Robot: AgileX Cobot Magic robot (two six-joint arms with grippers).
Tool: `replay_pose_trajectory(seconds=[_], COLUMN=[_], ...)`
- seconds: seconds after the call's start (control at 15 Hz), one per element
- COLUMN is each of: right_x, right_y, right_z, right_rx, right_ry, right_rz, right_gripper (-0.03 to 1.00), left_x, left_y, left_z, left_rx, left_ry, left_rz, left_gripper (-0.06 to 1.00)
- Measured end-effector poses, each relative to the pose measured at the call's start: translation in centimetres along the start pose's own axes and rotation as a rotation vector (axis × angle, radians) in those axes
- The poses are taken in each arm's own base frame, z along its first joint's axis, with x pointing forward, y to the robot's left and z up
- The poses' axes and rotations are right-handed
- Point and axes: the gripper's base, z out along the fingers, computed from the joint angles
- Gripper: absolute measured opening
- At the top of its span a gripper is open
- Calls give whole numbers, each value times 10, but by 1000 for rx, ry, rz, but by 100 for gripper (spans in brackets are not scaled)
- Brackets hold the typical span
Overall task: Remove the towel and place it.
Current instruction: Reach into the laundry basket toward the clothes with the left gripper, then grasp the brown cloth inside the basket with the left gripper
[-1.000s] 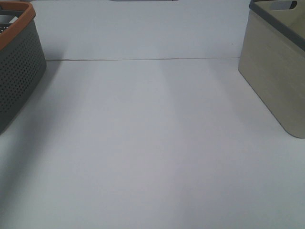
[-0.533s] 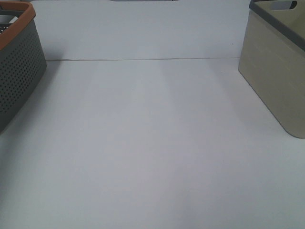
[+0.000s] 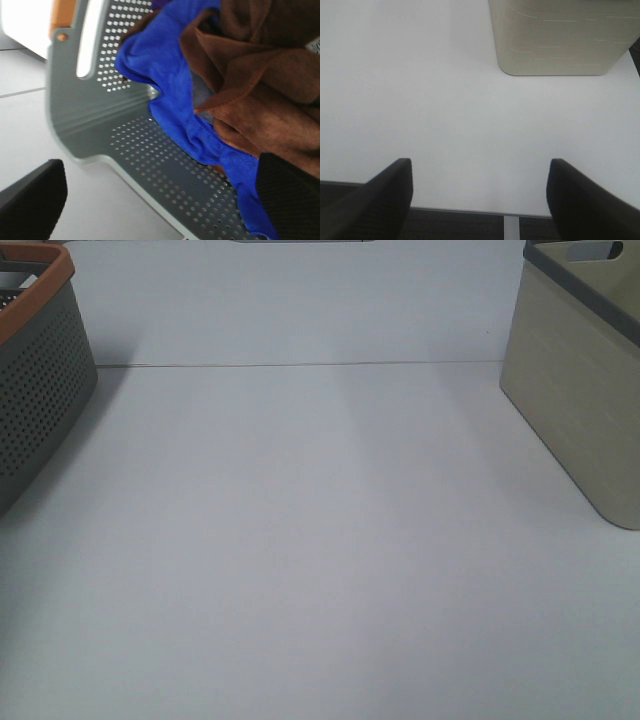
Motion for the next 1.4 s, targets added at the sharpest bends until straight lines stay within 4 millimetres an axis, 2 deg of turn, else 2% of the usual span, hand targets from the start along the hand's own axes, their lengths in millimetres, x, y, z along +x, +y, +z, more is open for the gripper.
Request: replay_pose_trajectory(seconds=[0.27,0.47,0.73,0.93,1.07,1.4], right_x=[0,0,0,0,0,0], right_y=[0,0,0,0,0,0], right_z=[0,0,0,0,0,0], right_rx=[0,0,0,0,0,0], right_ry=[0,0,0,0,0,0], right_rz=[0,0,0,0,0,0], right_gripper=[65,65,65,65,65,65], left_x=[5,5,-12,-26,-30,-29], left_y=[-17,-18,-15,-27,-34,-38], left_z=[49,69,103,126,133,132], left_rx=[120,106,115,177,217,264], left_ry=[41,50,36,27,29,54], left_rz=[48,66,105,140,150,144], left_gripper=[96,93,86,81,77,60])
